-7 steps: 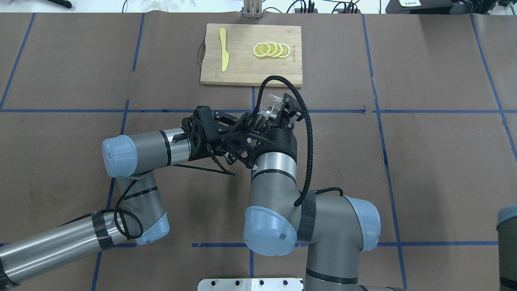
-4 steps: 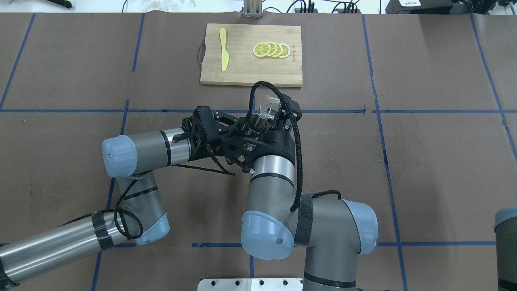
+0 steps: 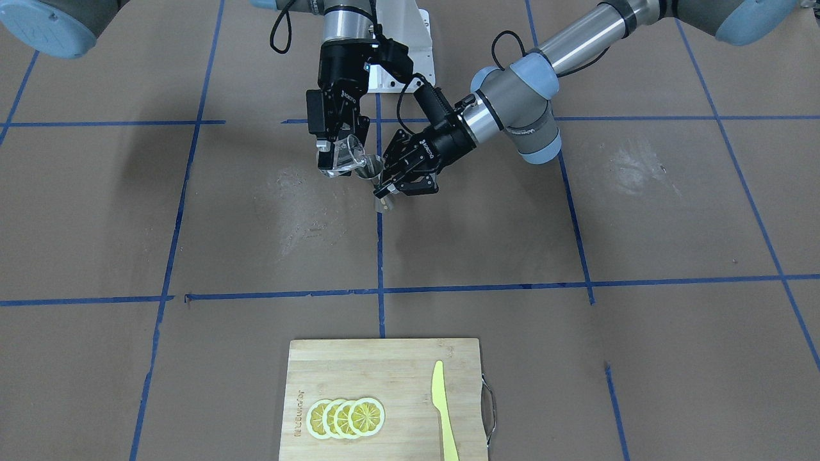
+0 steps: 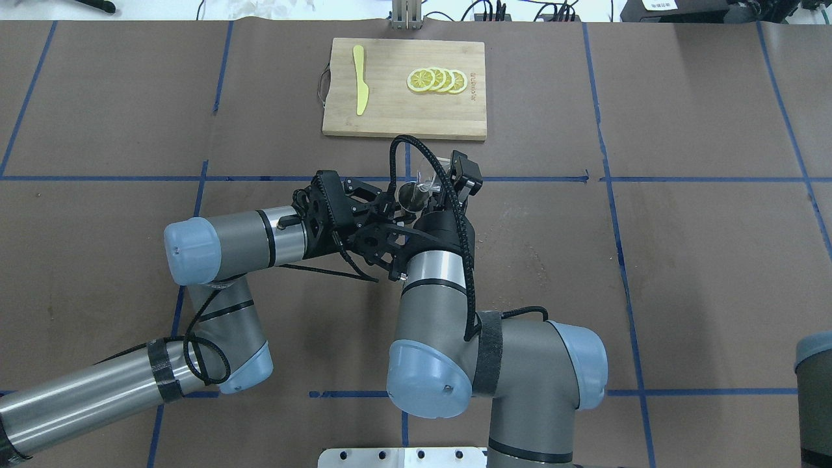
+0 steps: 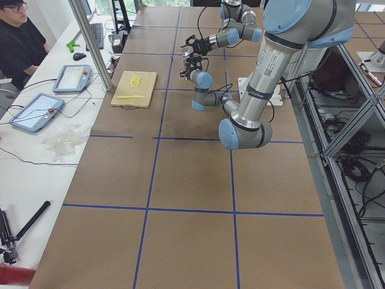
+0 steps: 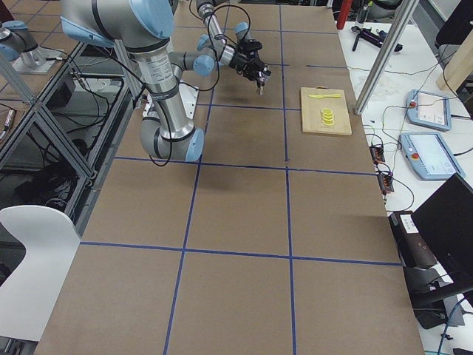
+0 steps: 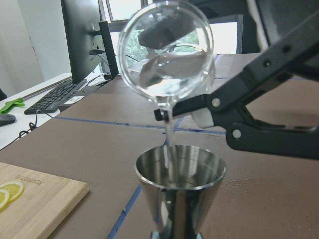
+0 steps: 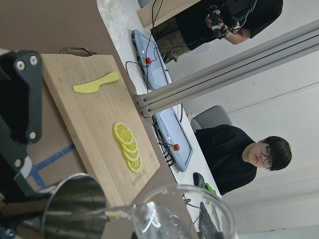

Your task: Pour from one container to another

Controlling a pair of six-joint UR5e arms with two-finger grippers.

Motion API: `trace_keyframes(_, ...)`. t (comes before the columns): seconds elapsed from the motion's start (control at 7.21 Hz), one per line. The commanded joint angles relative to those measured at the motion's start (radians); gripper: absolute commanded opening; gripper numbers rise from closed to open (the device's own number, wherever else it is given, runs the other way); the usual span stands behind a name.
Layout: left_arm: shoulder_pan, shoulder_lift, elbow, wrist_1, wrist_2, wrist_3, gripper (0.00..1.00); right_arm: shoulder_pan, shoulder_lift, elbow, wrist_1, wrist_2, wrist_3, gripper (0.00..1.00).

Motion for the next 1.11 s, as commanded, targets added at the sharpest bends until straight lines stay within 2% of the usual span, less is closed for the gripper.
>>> trace_keyframes(0.0, 0.0, 0.0, 0.0, 0.001, 0.0, 0.0, 0.0, 0.0, 0.002, 0.0, -0.004, -0.005, -0.011, 0.0)
trace_keyframes(0.97, 0.0, 0.0, 0.0, -0.001, 0.0, 0.0, 0.0, 0.0, 0.002, 0.001, -0.006, -0.016, -0.083, 0.0)
